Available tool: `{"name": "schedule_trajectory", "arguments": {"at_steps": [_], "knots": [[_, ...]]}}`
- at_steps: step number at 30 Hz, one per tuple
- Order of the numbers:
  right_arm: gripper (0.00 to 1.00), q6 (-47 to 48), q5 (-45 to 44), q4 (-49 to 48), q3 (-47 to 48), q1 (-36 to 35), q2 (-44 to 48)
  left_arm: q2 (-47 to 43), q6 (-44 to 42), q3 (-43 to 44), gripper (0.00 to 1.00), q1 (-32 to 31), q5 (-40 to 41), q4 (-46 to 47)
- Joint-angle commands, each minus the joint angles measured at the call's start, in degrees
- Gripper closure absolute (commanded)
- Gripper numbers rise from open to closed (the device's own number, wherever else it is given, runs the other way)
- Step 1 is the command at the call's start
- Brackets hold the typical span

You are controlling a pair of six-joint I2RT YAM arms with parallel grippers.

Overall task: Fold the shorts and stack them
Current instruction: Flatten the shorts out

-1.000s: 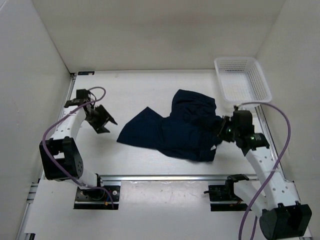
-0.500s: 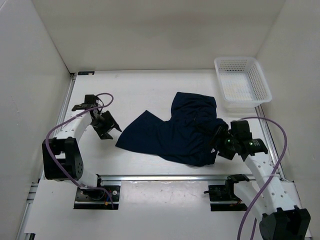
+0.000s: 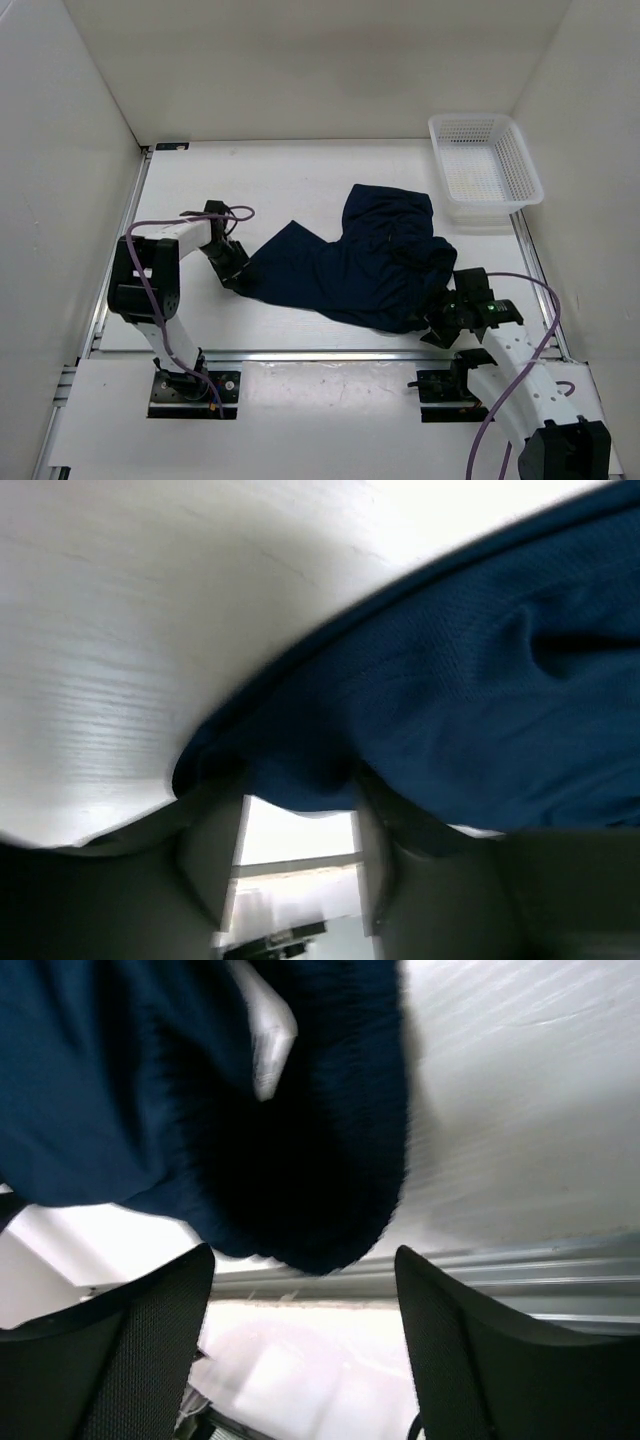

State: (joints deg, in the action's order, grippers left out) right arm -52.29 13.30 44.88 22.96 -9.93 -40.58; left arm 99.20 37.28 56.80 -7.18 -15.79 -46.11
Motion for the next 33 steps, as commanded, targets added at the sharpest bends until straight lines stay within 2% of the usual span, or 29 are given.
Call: {"name": "schedule_trajectory", "arguments": {"at_steps": [1, 2, 3, 4, 5, 7, 8, 9, 19, 20, 21, 22, 23, 25, 27, 33], "knots": [[0.29, -2.2, -0.6, -5.0, -1.9, -0.3, 0.4, 1.6, 0.7, 0.5, 0.47, -1.1, 1.8, 2.8], [0.40, -2.2, -3.0, -5.9, -2.0, -0.3, 0.9, 2.3, 0.7, 1.2, 0.58, -1.1, 1.8, 2.8], [0.45, -1.6, -4.7, -6.6, -2.0, -0.3, 0.9, 2.3, 0.7, 1.2, 0.79, -1.1, 1.8, 2.8], [0.52, -1.6, -5.8, -6.6, -2.0, -0.3, 1.5, 2.3, 0.7, 1.7, 0.88, -1.1, 1.8, 2.8], [0.66, -0.7, -6.5, -7.3, -2.0, -0.3, 1.5, 2.8, 0.7, 1.7, 0.90, -1.1, 1.8, 2.8], [0.80, -0.1, -7.1, -8.1, -2.0, -0.3, 0.2, 2.8, 0.7, 2.3, 0.90, -1.1, 1.8, 2.8], [0.93, 0.5, -7.7, -8.1, -0.9, -0.3, 0.2, 2.1, 0.7, 2.9, 0.90, -1.1, 2.3, 2.8], [0.99, 0.5, -7.7, -8.1, -0.9, -0.3, -0.6, 1.3, 0.7, 2.9, 0.90, -1.1, 2.3, 2.8], [1.00, 4.7, -11.5, -3.2, 6.4, -0.3, 0.6, -5.3, 1.2, 7.2, 0.90, 2.3, 2.3, 0.1], [0.99, 5.3, -11.5, -3.2, 6.4, -0.3, 0.6, -5.3, 1.2, 7.7, 0.90, 2.8, 2.3, -0.4], [0.86, 5.3, -11.5, -2.7, 6.4, -0.3, 0.6, -5.9, 1.2, 7.7, 0.90, 2.8, 2.3, -0.9], [0.45, 5.3, -9.8, -2.7, 6.4, -0.3, 0.6, -6.5, 1.2, 8.2, 0.90, 2.8, 2.3, -0.9], [0.34, 5.3, -8.9, -3.2, 5.5, -0.3, 0.6, -6.5, 1.2, 8.2, 0.90, 2.8, 1.8, -0.9], [0.19, 3.4, -7.1, -4.4, 4.2, -0.3, 0.6, -7.0, 1.2, 8.2, 0.90, 2.8, 1.3, -1.4], [0.14, 2.2, -5.5, -5.5, 4.2, -0.3, 1.2, -7.0, 0.7, 8.8, 0.90, 2.8, 1.3, -1.4], [0.13, 1.9, -4.2, -7.1, 7.1, -0.3, -1.2, -7.0, 0.7, 11.1, 0.90, 2.8, 0.8, -2.6]]}}
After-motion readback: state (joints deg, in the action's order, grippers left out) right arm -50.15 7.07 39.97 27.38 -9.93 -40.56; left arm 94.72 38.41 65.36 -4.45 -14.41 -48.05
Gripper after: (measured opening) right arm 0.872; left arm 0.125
